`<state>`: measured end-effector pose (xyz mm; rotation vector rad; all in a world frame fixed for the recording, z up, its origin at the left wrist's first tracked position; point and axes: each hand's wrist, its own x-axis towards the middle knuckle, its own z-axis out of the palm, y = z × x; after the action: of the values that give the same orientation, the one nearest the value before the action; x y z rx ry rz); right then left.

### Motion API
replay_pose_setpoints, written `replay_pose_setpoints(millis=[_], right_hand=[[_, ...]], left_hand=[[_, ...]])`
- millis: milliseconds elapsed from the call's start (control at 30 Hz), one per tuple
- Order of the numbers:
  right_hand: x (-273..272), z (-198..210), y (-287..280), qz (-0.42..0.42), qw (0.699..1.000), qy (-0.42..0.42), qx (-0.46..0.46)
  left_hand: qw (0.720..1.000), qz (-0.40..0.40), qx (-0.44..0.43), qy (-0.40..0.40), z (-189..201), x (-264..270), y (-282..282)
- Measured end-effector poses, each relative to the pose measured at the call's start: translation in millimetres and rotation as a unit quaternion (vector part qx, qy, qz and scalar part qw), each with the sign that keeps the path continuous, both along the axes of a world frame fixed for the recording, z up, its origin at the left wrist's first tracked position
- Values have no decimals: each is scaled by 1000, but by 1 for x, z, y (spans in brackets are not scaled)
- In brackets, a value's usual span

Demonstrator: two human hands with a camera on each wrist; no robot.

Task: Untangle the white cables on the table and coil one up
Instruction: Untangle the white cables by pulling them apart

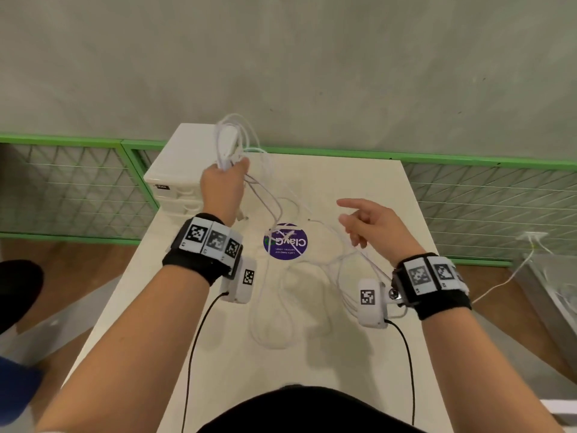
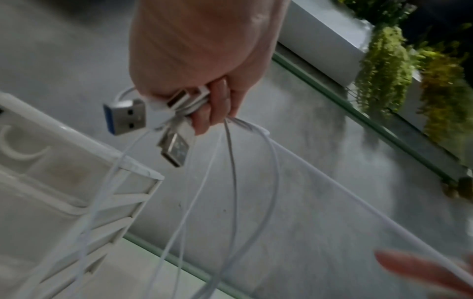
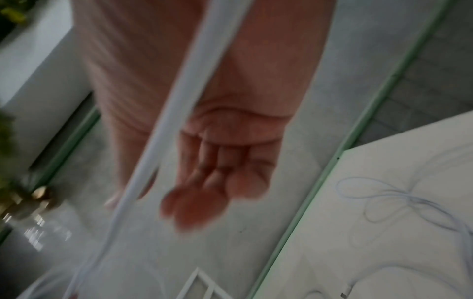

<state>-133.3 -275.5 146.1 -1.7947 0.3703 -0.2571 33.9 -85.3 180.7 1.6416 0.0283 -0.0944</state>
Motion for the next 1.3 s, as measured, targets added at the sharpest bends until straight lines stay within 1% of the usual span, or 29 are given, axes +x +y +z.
replay_pose_setpoints(millis=[67, 133, 200, 233, 300, 367, 400, 467, 500, 600, 667, 733, 833, 867, 900, 967, 1067, 1233, 1300], right_hand=[[-8, 2, -8, 65, 997, 41, 16], [-13, 4, -11, 150, 984, 101, 5], [-15, 5, -9, 200, 967, 157, -33], [-14, 4, -7, 203, 961, 182, -49], [-11, 0, -3, 163, 960, 217, -64], [-4, -10, -6, 76, 971, 202, -105], [-1, -16, -10, 20, 969, 191, -155], [3, -23, -19, -76, 944, 188, -261], [4, -26, -22, -106, 930, 192, -296], [7, -36, -29, -155, 902, 186, -358], [11, -40, -30, -169, 900, 162, -366], [14, -42, -29, -160, 911, 126, -359], [15, -43, -25, -91, 945, 30, -312], [15, -42, -24, -70, 955, 13, -289], [14, -39, -22, -51, 961, 3, -271], [14, -28, -16, 2, 971, -23, -236], [20, -9, 5, 77, 985, 6, -156], [29, 0, 20, 86, 992, 13, -93], [30, 5, 20, 85, 996, -13, -33]], left_hand=[[998, 46, -40, 17, 0, 8, 6], [994, 76, -67, 31, -2, 14, 9], [993, 77, -84, 35, -4, 16, 8], [993, 68, -90, 36, -4, 15, 7], [994, 47, -96, 37, -3, 10, 4], [995, 20, -94, 35, -2, 5, 2], [996, 2, -88, 35, -2, 2, 0], [997, -37, -60, 37, -3, -7, -3], [996, -62, -44, 38, -4, -12, -5], [987, -159, 25, 28, -13, -26, -12], [975, -211, 71, 18, -21, -35, -18], [968, -236, 81, 18, -28, -43, -24], [974, -217, 60, 18, -30, -44, -28], [975, -214, 56, 16, -30, -41, -28], [974, -218, 61, 10, -30, -39, -28], [964, -248, 98, -8, -30, -39, -29], [949, -287, 128, -21, -32, -46, -35], [927, -345, 149, -21, -33, -49, -36], [925, -353, 140, -22, -32, -49, -32]])
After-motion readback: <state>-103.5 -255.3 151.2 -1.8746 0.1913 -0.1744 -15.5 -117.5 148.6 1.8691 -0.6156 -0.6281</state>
